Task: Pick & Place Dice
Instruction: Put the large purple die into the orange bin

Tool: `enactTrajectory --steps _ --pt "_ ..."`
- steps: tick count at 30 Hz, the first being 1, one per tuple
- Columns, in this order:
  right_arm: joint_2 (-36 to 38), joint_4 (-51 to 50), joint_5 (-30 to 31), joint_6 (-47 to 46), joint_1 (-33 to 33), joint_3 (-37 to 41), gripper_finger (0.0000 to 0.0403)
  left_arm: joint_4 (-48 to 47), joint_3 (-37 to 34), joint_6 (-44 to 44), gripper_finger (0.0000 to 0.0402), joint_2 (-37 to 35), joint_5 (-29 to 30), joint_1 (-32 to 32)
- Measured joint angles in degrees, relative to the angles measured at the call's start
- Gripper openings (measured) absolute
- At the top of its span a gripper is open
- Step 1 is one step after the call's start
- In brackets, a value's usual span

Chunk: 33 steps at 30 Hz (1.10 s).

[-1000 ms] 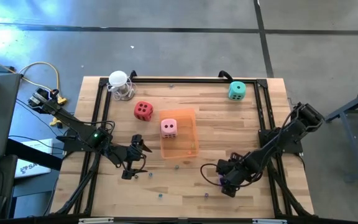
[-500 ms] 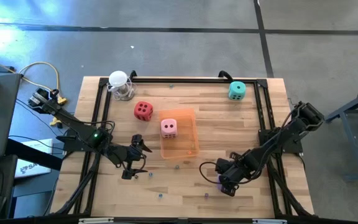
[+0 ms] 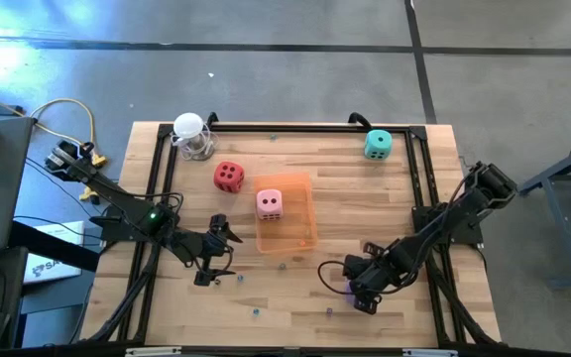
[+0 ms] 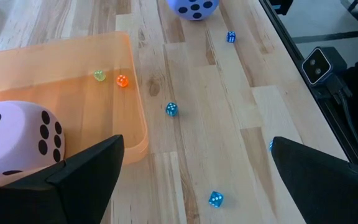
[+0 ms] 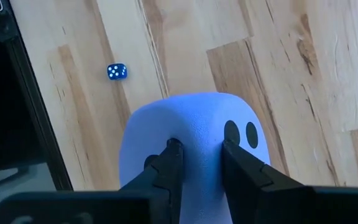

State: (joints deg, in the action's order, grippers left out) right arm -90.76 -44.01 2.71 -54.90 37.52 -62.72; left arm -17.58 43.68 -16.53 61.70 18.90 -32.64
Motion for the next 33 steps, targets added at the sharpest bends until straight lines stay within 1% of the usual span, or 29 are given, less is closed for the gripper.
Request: enactTrajectory --steps 5,9,10,15,18,21,24,26,30,33 --pt "-0.02 0.99 1.24 2.14 0.02 -0.11 0.0066 0.0 0.0 0.0 0.0399 0.0 0.0 0.0" --pt "-0.35 0.1 2.41 5.41 0.02 -2.84 0.0048 0.02 0.01 0.02 0.0399 0.01 0.0 0.0" --pt "-0.34 -0.12 2.84 6.91 0.02 -4.08 0.004 0.0 0.01 0.0 0.0399 0.0 0.0 0.0" --pt "-0.2 -3.28 6.37 14.76 -0.25 -10.27 0.0037 0.02 0.01 0.02 0.0399 0.0 0.0 0.0" --pt "-0.2 -4.95 10.18 21.1 -1.59 -13.49 0.0029 0.0 0.02 0.21 0.0399 0.01 0.0 0.01" --pt "-0.2 -6.0 12.8 28.21 -4.77 -16.17 0.0028 0.02 0.0 0.44 0.0399 -0.01 0.0 0.0" --pt "-0.13 -4.35 11.7 37.74 -9.19 -18.63 0.0018 0.02 0.01 0.4 0.0399 0.0 0.0 0.01" --pt "-0.11 -3.85 10.29 42.97 -12.67 -19.94 0.0012 0.01 0.01 0.39 0.0399 0.01 0.0 0.02" --pt "-0.07 -2.96 7.45 49.62 -20.32 -21.42 0.0005 0.01 0.0 0.38 0.0399 0.0 0.0 0.02" --pt "-0.07 -0.07 2.63 53.96 -26.08 -21.42 0.0002 0.0 0.0 1.32 0.0399 0.01 0.0 0.0"
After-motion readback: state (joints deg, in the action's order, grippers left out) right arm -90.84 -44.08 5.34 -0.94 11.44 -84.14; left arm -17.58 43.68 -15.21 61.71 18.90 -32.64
